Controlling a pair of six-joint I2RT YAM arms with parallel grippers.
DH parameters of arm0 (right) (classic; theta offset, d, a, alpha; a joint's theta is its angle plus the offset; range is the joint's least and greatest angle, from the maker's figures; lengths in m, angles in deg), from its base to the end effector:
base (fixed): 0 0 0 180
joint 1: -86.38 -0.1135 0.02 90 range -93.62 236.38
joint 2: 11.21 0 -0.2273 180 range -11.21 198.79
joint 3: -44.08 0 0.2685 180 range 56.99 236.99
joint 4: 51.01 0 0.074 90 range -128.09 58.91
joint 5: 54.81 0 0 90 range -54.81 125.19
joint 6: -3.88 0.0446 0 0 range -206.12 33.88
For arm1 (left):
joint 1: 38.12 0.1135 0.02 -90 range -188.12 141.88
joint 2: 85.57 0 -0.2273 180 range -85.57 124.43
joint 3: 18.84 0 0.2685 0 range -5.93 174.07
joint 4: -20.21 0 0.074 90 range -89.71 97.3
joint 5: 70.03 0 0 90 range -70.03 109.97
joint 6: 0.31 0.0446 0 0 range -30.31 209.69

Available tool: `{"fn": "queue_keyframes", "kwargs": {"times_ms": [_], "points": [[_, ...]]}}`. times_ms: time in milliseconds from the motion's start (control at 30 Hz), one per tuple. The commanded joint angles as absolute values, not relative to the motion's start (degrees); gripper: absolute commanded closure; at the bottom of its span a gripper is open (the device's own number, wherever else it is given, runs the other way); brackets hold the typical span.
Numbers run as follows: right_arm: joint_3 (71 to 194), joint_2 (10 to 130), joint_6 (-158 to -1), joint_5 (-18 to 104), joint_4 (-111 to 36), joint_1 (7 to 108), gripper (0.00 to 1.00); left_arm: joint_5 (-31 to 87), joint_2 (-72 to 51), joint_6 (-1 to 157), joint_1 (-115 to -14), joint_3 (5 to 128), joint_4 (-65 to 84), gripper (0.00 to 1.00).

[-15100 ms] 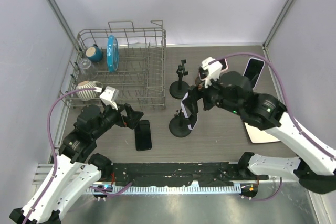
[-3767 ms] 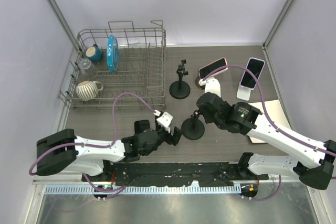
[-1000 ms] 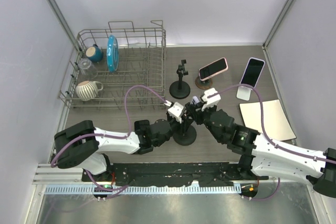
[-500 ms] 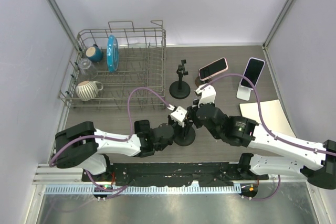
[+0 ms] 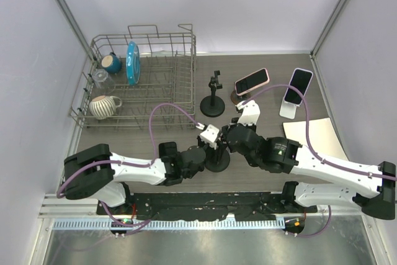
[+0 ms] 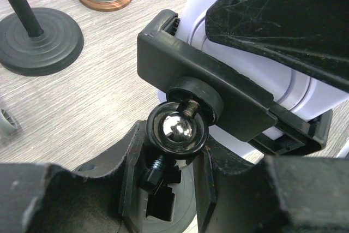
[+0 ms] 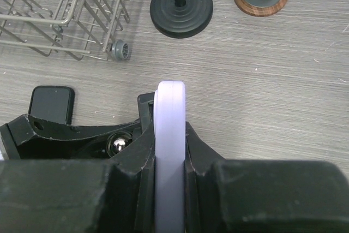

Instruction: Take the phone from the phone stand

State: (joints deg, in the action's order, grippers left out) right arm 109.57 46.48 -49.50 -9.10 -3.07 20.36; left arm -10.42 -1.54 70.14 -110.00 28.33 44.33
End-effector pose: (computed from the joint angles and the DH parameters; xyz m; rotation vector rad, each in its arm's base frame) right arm 0.1282 0.2117 0.2738 -0.1431 2.0526 0.2194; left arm 0.1212 -0.2980 0.1537 0.4361 1.7596 -0.6775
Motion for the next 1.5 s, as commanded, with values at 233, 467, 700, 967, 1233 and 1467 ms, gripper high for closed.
{"fn": "queue_keyframes", "kwargs": {"times_ms": [233,467,700,967,1233,1467], "points": [[111.40,49.17,-40.24,-21.15,18.07,21.07,0.99,-24.15,-3.30,62.98,-108.69,25.89,43.77,1.00],[110.87,50.13,-38.84,-21.32,19.47,22.21,0.99,-24.85,-4.88,62.36,-108.96,24.40,44.12,1.00],[109.90,47.41,-41.11,-20.80,17.20,25.64,0.99,-23.63,-6.64,61.39,-109.13,22.81,44.30,1.00],[108.24,40.82,-50.51,-20.71,-1.34,25.56,0.99,-16.60,-3.40,66.04,-109.40,24.13,47.72,1.00],[108.50,38.46,-57.54,-25.27,-11.19,25.56,0.99,-14.40,0.30,68.68,-109.84,28.17,45.79,1.00],[102.97,28.01,-58.70,-25.81,-13.04,25.47,0.99,-15.10,4.86,74.75,-109.23,32.13,47.37,1.00]]}}
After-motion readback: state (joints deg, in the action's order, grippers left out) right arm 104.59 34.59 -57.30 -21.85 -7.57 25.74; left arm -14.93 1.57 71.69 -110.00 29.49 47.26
